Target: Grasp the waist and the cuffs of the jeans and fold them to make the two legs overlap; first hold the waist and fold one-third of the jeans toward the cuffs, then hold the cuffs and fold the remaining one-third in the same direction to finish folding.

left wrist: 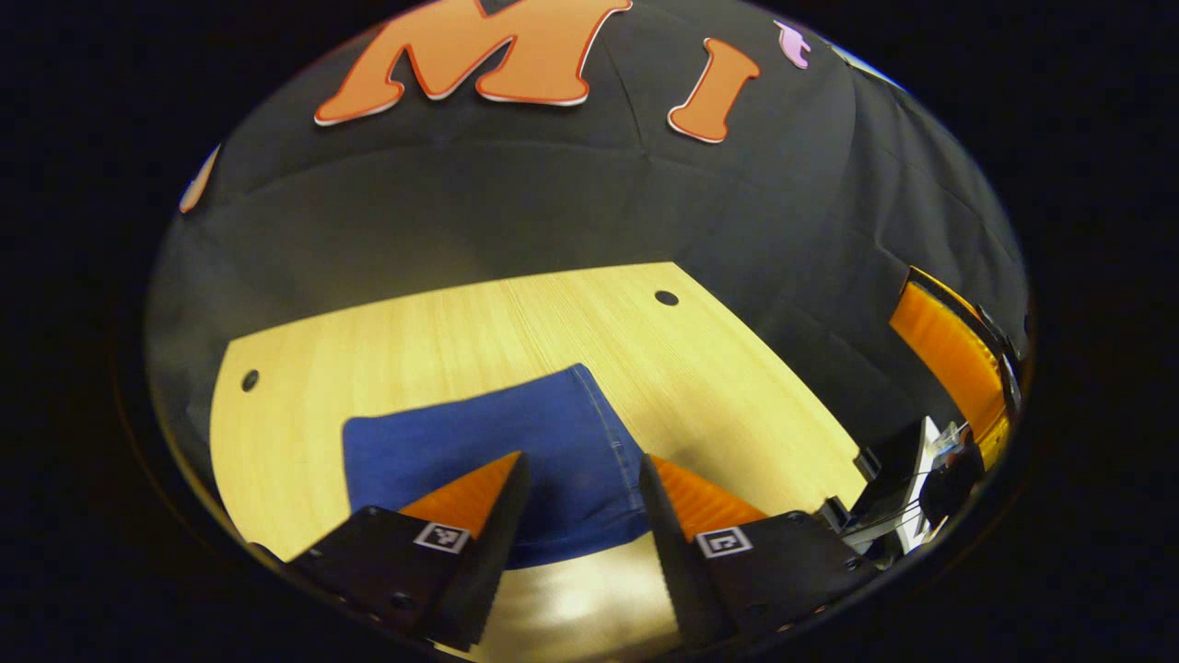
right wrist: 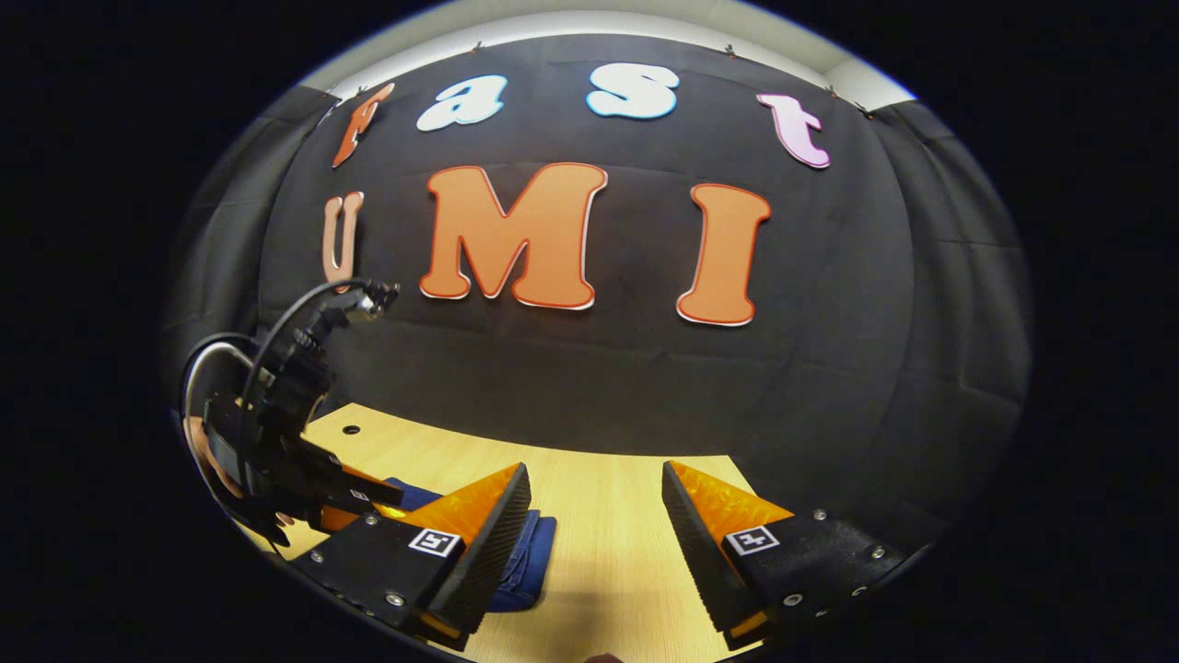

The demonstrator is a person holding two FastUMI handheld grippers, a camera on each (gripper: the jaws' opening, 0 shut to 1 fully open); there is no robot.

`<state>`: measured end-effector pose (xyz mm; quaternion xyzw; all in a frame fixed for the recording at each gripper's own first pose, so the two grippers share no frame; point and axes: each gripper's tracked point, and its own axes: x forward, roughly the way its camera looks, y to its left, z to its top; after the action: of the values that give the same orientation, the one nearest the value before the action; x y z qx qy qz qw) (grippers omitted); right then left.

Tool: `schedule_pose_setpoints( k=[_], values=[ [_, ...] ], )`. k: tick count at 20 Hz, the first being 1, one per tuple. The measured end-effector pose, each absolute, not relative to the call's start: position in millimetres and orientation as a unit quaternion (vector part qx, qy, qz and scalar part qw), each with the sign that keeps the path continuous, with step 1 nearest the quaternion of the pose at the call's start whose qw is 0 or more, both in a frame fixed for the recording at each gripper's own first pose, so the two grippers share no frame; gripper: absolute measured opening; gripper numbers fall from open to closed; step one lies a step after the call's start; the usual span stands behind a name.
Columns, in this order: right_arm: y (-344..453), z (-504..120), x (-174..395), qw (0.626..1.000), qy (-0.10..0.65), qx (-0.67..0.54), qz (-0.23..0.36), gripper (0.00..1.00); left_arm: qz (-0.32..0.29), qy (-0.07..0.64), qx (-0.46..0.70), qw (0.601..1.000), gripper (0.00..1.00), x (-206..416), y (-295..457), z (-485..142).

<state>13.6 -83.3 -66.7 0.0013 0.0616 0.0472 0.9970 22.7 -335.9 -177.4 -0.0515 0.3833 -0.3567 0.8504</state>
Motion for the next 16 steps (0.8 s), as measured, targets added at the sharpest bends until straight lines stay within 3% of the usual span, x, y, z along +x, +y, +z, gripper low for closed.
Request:
schedule_pose_setpoints(
  k=[1,3,7,13,15,16],
  values=[
    [-76.0,-62.6,14.4,0.997,0.057,0.001,0.054,0.89,-0.347,0.362,-0.056,0.864,0.82,28.4,-327.2,-163.5],
    [-62.6,-46.2,15.6,0.997,0.031,-0.002,0.068,0.91,-0.315,0.306,-0.070,0.896,0.92,44.8,-303.8,-131.9],
    [-33.5,-15.2,21.4,0.996,-0.020,-0.006,0.088,0.94,-0.232,0.206,-0.072,0.948,0.98,65.4,-242.5,-89.2],
    [11.1,26.7,19.7,0.988,-0.085,0.007,0.127,0.96,-0.143,0.071,-0.091,0.983,0.97,43.9,-187.5,-29.4],
    [24.3,35.2,18.1,0.986,-0.102,0.006,0.130,0.94,-0.115,0.052,-0.085,0.988,0.98,35.3,-183.5,-26.5],
    [29.9,37.9,17.6,0.986,-0.107,0.006,0.131,0.97,-0.101,0.050,-0.084,0.990,0.96,31.4,-184.8,-27.6]
  ],
)
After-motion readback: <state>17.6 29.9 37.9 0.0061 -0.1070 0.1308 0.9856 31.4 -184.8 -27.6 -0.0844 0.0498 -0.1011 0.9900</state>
